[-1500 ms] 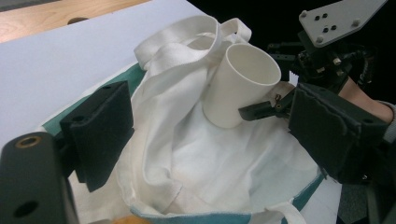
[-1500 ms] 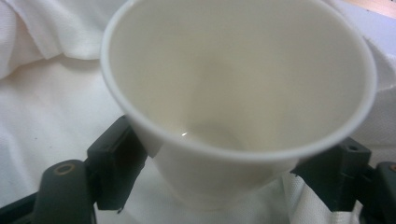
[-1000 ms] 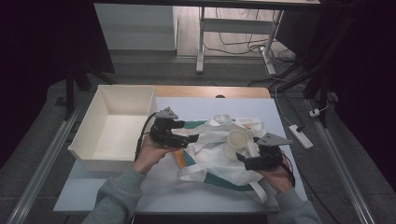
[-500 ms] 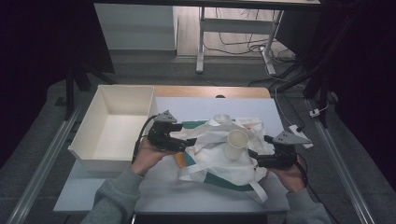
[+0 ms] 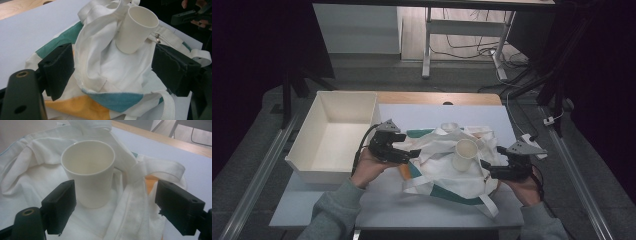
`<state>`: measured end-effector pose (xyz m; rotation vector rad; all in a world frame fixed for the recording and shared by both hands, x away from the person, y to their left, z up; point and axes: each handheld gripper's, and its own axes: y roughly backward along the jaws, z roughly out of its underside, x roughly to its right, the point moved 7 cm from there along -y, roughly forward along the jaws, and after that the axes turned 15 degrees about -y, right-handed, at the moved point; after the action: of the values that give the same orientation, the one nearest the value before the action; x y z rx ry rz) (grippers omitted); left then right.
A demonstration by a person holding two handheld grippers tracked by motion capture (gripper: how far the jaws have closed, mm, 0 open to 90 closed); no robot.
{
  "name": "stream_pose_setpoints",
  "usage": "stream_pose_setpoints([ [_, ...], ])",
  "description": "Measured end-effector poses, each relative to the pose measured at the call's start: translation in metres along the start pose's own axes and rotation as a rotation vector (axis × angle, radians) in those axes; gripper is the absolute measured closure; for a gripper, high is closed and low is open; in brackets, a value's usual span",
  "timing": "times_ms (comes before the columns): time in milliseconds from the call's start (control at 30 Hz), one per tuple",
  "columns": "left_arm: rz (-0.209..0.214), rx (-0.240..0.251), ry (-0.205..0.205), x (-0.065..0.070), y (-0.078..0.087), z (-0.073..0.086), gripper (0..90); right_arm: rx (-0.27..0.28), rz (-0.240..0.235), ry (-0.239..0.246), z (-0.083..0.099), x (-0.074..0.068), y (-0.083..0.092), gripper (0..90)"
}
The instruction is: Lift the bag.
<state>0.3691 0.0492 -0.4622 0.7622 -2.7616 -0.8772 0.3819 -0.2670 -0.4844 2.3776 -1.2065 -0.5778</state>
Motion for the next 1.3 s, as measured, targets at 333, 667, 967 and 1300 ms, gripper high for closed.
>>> stream_pose_setpoints([
  [333,0.028,-0.064,-0.026,0.013,-0.015,0.010,18.7,-0.035,0.006,-0.003,0.007,0.002,-0.003,18.9],
  [667,0.059,-0.134,-0.079,0.025,-0.032,0.020,20.9,-0.044,0.009,0.003,0.010,0.001,-0.004,19.3],
  [967,0.130,-0.114,-0.136,0.043,-0.034,0.011,26.5,-0.049,0.005,0.013,0.010,-0.002,-0.006,19.5],
  [1300,0.269,-0.258,-0.260,0.064,-0.051,0.030,33.1,-0.055,0.006,0.012,0.012,0.000,-0.006,19.4],
])
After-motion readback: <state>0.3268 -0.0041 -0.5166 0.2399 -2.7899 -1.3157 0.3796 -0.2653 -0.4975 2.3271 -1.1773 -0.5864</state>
